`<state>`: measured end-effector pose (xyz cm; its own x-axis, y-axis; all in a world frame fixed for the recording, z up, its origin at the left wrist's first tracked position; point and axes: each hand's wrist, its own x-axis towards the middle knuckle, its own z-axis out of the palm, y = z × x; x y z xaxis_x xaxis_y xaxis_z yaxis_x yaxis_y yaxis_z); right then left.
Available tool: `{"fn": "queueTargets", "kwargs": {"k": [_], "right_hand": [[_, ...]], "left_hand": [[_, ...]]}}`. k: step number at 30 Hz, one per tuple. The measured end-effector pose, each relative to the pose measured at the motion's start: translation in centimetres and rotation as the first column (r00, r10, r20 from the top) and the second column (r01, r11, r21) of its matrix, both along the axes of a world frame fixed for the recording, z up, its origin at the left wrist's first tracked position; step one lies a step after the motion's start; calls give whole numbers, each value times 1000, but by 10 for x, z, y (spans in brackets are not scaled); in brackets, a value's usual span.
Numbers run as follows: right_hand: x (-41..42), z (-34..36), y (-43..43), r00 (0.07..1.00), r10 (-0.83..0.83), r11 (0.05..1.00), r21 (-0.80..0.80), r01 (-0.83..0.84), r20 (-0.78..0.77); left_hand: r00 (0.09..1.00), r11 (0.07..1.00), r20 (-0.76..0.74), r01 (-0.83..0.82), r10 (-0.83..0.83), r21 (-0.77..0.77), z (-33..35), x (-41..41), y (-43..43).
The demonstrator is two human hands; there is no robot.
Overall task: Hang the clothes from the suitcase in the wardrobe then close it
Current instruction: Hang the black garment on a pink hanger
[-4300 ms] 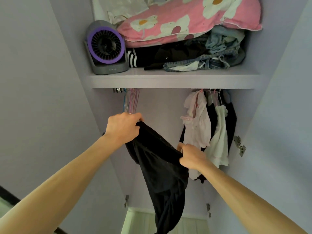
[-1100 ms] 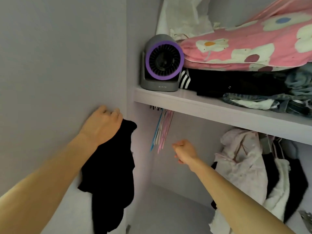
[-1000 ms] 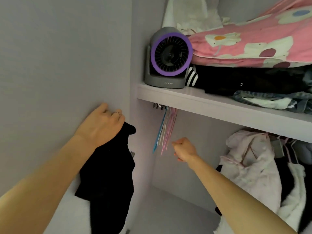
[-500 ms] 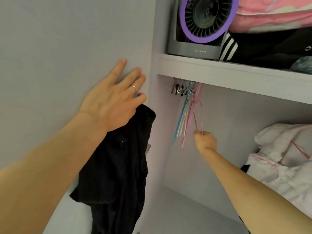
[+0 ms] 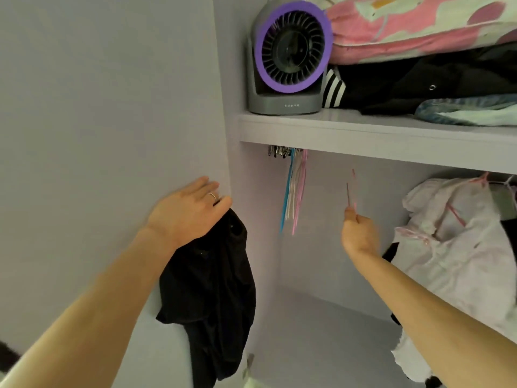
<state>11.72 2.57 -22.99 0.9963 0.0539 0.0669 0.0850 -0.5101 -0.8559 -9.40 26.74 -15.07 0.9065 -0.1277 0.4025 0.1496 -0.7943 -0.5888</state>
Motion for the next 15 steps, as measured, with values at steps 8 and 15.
{"fn": "queueTargets", "kwargs": {"k": [8, 15], "right_hand": [[-112, 1, -111, 965, 109, 973, 225, -54, -240], [-193, 11, -183, 907, 249, 857, 513, -44, -339]], "left_hand": [[977, -2, -55, -56, 207, -998, -1, -8, -86], [943, -659, -322, -190, 84, -728, -54, -16, -173]]}}
